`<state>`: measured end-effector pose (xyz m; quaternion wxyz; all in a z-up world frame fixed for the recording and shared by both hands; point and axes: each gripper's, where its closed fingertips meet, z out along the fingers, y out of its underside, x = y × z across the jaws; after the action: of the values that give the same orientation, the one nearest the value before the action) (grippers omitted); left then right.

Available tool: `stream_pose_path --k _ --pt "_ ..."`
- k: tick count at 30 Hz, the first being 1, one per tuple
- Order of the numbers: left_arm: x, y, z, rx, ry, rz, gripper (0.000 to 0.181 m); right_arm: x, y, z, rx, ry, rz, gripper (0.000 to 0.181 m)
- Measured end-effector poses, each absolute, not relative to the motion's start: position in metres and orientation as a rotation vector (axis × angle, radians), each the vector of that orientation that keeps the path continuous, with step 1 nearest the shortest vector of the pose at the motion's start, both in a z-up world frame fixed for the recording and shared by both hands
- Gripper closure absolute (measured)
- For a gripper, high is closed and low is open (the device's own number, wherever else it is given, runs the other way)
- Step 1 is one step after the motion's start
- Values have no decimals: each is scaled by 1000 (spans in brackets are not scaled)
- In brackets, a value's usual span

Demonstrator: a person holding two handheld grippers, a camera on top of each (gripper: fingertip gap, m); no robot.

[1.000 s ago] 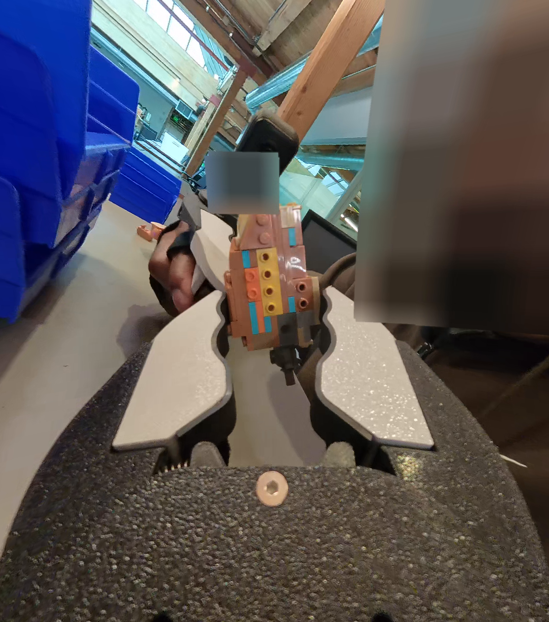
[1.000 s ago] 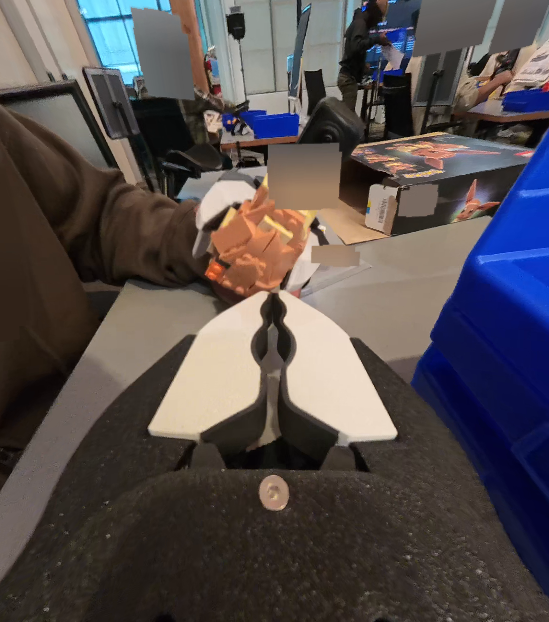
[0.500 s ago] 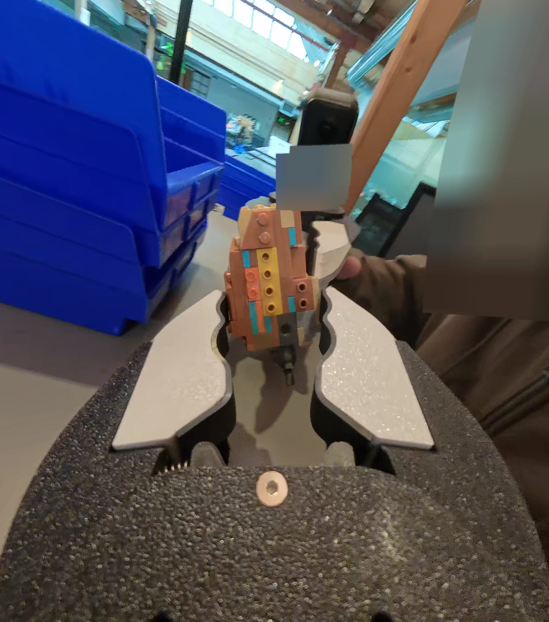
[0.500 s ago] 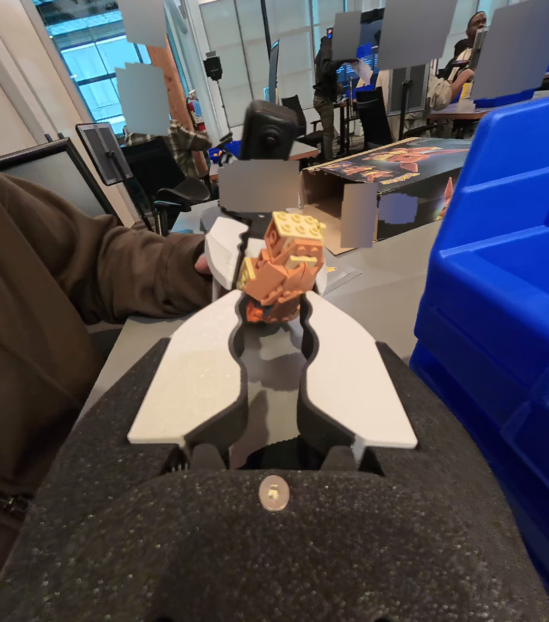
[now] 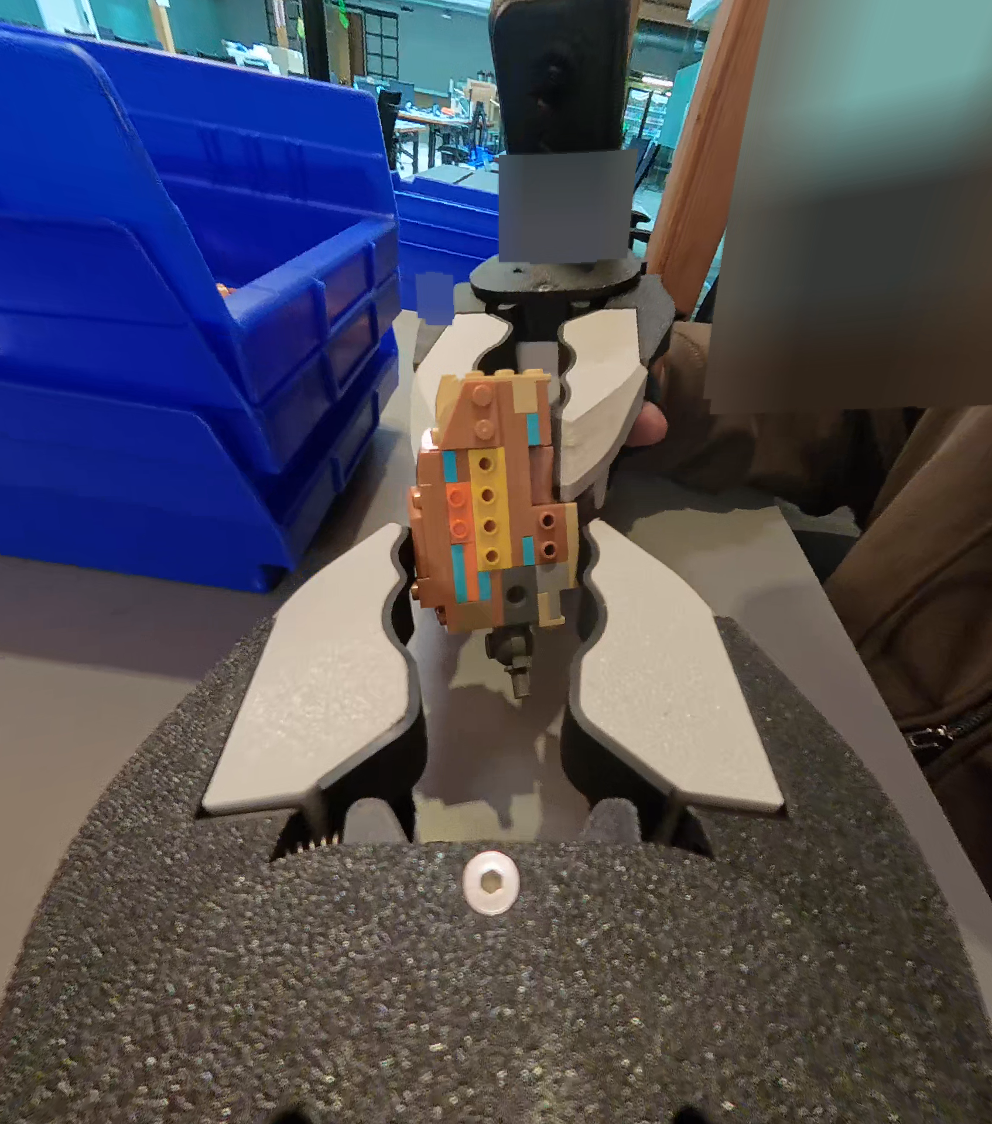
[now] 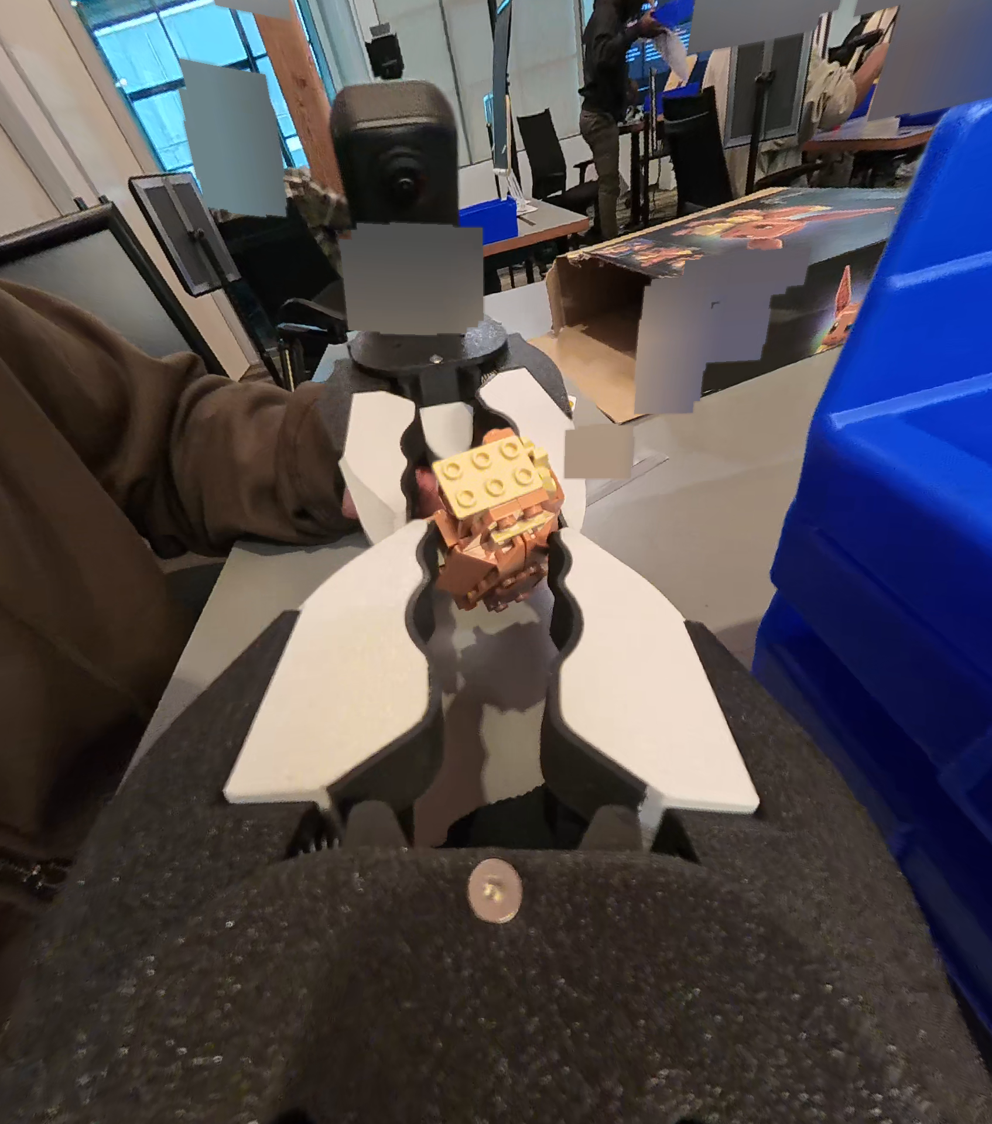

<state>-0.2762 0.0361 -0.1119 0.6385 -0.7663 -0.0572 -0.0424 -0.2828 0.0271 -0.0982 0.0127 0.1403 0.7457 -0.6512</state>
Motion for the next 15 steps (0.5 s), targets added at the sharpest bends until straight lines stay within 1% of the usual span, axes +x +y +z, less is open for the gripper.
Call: stream_pose_path --k 8,15 --pt "-266 34 -112 -1727 -184 -344 130 -273 30 -103 297 2351 -1984 148" --pt "-261 34 -115 -1733 -209 -447 130 -269 30 -104 253 2350 -1978 148"
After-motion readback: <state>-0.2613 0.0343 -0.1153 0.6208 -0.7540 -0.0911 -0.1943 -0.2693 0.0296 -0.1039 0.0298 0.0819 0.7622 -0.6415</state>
